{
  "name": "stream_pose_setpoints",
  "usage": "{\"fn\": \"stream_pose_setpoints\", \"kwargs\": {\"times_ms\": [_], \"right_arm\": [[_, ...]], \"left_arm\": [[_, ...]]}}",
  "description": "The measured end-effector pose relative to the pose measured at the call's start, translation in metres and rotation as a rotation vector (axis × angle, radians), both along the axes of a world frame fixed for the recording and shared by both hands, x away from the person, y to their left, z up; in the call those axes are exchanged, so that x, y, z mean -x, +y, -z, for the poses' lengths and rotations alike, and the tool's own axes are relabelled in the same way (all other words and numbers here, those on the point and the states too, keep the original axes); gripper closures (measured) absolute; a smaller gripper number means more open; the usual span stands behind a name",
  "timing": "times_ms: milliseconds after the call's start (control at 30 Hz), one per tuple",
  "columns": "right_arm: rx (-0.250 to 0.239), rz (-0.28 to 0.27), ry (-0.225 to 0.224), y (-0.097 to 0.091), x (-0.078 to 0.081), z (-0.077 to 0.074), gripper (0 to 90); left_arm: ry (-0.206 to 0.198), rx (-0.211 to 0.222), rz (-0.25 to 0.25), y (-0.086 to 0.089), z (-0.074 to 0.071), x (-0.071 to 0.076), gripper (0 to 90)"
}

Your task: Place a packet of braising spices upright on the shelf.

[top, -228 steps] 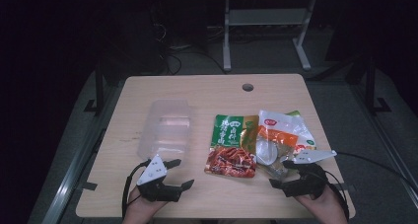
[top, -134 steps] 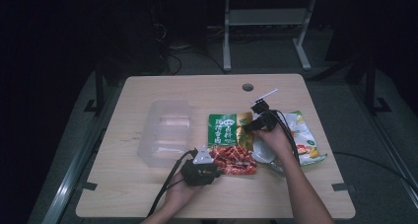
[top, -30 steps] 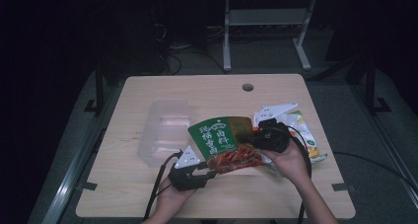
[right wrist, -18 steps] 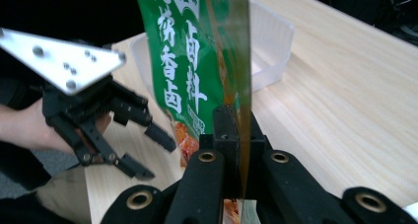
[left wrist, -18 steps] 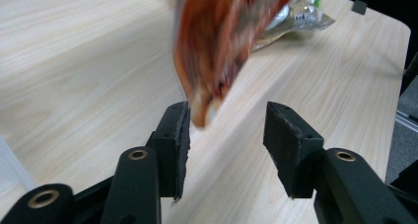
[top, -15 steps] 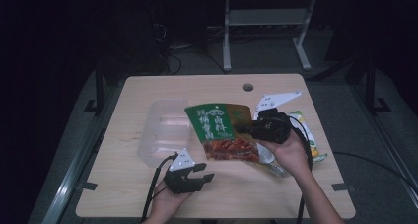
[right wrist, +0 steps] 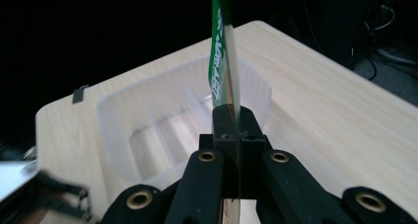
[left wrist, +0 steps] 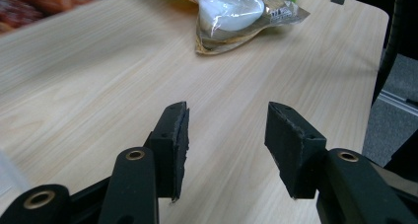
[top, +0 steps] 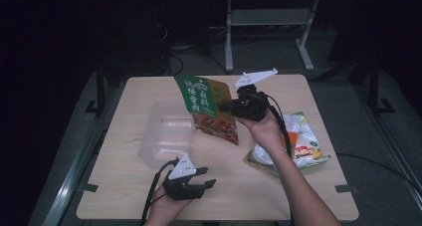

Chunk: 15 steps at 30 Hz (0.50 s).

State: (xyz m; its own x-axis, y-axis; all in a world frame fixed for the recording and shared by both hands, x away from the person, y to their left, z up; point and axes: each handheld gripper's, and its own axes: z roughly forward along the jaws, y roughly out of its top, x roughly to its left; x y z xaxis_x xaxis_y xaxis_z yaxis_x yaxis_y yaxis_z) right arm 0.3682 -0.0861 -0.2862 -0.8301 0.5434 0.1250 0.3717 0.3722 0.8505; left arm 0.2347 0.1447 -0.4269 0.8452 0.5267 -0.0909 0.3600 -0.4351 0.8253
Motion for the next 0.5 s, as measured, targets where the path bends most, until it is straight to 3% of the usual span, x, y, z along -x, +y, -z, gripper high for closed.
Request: {"fn": "stream_pose_setpoints", "kwargs": {"times_ms": [300, 433, 500], "right_arm": [[-0.013, -0.016, -0.023, 0.047, -0.027, -0.005, 90.0], [0.004, -0.017, -0.035, 0.072, -0.038, -0.003, 90.0], [0.013, -0.019, -0.043, 0.083, -0.045, 0.0, 90.0]], "left_arm": [[-0.001, 0.026, -0.007, 0.008, 0.002, 0.0, 48.8], [-0.004, 0.008, 0.003, 0.01, 0.004, -0.001, 48.2], [-0.005, 0.019, -0.002, 0.011, 0.003, -0.001, 48.0]]}}
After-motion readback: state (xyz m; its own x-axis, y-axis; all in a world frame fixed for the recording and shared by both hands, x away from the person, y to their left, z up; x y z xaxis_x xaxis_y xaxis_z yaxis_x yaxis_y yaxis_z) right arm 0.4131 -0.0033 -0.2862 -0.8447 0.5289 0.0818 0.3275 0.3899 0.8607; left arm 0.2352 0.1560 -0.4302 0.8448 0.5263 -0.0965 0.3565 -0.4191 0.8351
